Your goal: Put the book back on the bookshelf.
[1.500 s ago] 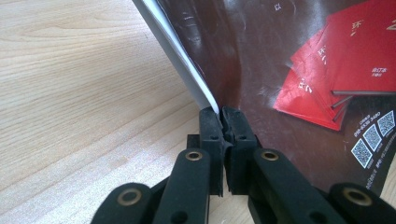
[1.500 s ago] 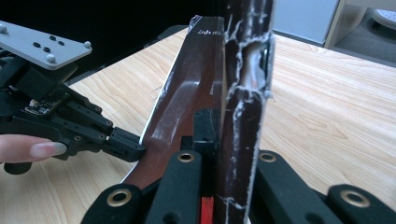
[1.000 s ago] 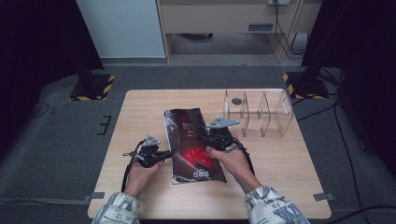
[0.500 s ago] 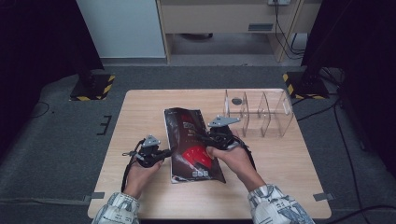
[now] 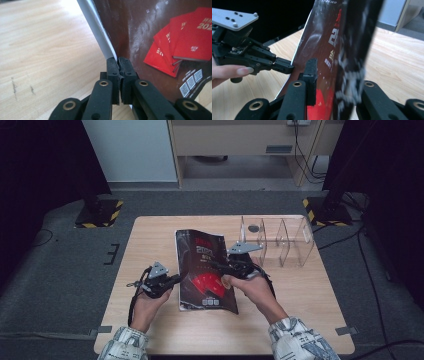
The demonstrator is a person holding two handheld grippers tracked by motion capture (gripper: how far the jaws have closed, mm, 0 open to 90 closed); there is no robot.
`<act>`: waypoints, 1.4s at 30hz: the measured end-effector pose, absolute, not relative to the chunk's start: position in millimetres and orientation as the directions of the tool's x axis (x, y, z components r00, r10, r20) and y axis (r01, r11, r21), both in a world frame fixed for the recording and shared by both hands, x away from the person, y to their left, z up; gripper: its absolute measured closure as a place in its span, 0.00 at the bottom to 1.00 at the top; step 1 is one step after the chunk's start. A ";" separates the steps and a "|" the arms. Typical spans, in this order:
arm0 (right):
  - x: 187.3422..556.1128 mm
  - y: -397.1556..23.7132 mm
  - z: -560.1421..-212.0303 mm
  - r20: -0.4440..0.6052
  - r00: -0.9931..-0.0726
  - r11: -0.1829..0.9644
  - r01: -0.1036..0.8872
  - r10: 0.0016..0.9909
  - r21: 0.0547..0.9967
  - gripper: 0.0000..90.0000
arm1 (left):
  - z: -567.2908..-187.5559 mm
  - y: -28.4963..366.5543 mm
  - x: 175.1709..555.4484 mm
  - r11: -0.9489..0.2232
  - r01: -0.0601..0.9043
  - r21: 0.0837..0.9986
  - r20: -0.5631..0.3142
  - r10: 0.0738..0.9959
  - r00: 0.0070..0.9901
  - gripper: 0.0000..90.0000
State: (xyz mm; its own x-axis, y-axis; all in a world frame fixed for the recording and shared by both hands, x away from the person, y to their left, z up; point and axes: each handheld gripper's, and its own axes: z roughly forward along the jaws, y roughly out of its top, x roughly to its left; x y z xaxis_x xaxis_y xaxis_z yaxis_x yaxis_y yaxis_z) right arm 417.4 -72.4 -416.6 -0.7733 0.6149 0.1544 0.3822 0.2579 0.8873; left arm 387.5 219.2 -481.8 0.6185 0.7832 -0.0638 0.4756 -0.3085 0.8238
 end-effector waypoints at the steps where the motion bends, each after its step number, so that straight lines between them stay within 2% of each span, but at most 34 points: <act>1: 417.6 -73.0 -416.0 0.154 -0.772 0.254 0.380 0.616 0.890 0.78 | -480.7 219.3 387.0 -0.308 0.469 0.828 -0.061 0.782 0.621 0.98; 17: 419.6 -80.8 -398.9 0.167 -0.769 0.185 0.348 0.618 0.919 0.78 | -469.4 213.6 380.4 -0.323 0.409 0.853 -0.014 0.770 0.638 0.98; 25: 423.1 -83.3 -391.6 0.193 -0.776 0.155 0.351 0.600 0.924 0.72 | -467.7 212.4 379.0 -0.323 0.392 0.862 -0.007 0.765 0.644 0.98; 30: 424.9 -84.6 -386.7 0.200 -0.789 0.146 0.343 0.581 0.928 0.72 | -467.5 212.0 378.8 -0.323 0.388 0.863 -0.004 0.764 0.645 0.98; 36: 426.2 -84.4 -384.8 0.203 -0.778 0.136 0.346 0.594 0.928 0.81 | -467.3 212.0 378.4 -0.324 0.384 0.865 -0.002 0.762 0.648 0.98; 39: 426.4 -84.2 -384.4 0.205 -0.768 0.134 0.353 0.607 0.926 0.91 | -467.5 212.3 378.4 -0.324 0.383 0.865 -0.003 0.760 0.650 0.98; 42: 426.6 -84.4 -384.2 0.205 -0.767 0.134 0.353 0.608 0.926 0.93 | -467.6 212.8 378.5 -0.323 0.383 0.865 -0.005 0.759 0.651 0.98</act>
State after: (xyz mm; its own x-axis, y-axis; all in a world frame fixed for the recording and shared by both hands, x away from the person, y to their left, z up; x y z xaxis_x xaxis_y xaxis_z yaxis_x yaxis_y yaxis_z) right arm 426.6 -84.4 -384.2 -0.7673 0.6077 0.2048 0.3533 0.1341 0.9258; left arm 378.5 212.8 -467.6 0.6513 0.7588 -0.0049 0.3834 -0.3234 0.8651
